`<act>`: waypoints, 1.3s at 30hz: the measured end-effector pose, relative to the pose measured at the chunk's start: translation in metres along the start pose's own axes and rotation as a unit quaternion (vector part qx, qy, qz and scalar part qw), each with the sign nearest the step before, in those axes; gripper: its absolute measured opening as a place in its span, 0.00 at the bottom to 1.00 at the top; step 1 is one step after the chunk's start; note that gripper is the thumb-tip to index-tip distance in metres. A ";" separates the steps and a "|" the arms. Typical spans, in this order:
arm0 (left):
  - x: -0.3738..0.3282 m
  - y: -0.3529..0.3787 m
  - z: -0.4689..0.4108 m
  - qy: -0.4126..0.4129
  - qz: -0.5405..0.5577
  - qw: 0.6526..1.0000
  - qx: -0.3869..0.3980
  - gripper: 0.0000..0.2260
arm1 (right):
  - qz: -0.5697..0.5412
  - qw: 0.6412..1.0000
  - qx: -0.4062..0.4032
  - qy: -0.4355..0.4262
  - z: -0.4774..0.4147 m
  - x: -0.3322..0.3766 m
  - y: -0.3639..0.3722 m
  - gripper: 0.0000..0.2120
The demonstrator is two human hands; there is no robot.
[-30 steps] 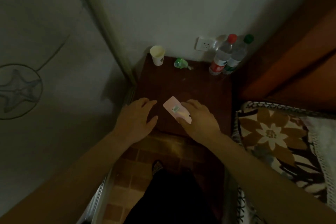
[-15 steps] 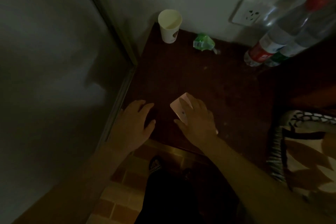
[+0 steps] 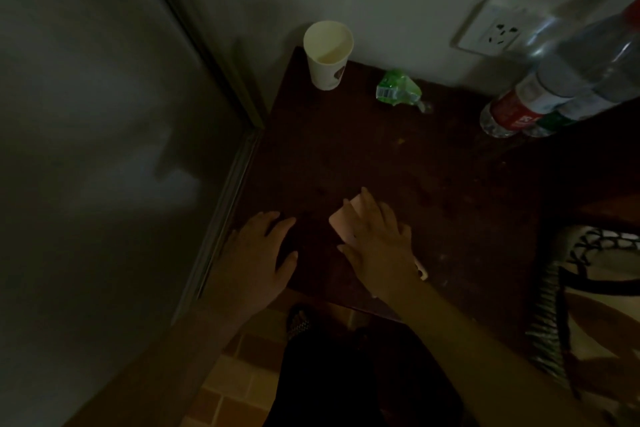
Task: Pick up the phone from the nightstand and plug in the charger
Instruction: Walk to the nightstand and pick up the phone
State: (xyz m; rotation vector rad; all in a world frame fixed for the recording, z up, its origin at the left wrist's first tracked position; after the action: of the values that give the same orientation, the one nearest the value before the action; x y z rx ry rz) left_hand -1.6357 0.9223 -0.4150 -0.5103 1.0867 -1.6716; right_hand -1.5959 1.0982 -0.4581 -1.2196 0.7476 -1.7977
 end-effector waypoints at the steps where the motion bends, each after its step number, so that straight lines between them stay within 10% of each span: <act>1: -0.001 0.000 -0.001 0.000 0.001 1.000 0.001 0.24 | 0.004 1.000 0.001 0.001 0.000 0.000 0.000 0.34; 23: -0.012 -0.006 0.005 0.011 0.025 0.999 -0.022 0.24 | -0.173 0.984 -0.031 -0.035 0.011 -0.004 -0.026 0.35; 39: -0.064 -0.143 0.138 -0.040 0.111 0.983 -0.140 0.23 | -0.311 0.938 -0.103 -0.113 0.128 0.079 -0.162 0.29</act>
State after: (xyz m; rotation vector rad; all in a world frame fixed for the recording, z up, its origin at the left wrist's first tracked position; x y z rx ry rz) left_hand -1.5816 0.9322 -0.2143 -0.6056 1.2774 -1.3010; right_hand -1.5393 1.1051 -0.2447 -1.9286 0.4459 -2.0497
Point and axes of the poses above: each hand's wrist, its own z-axis away from the middle knuckle, its own y-axis out of the palm, x = y × z, the point moved 5 cm from there along -z, towards the middle knuckle, and after that the axes turned 15 degrees about -z, right-handed, at the moved point
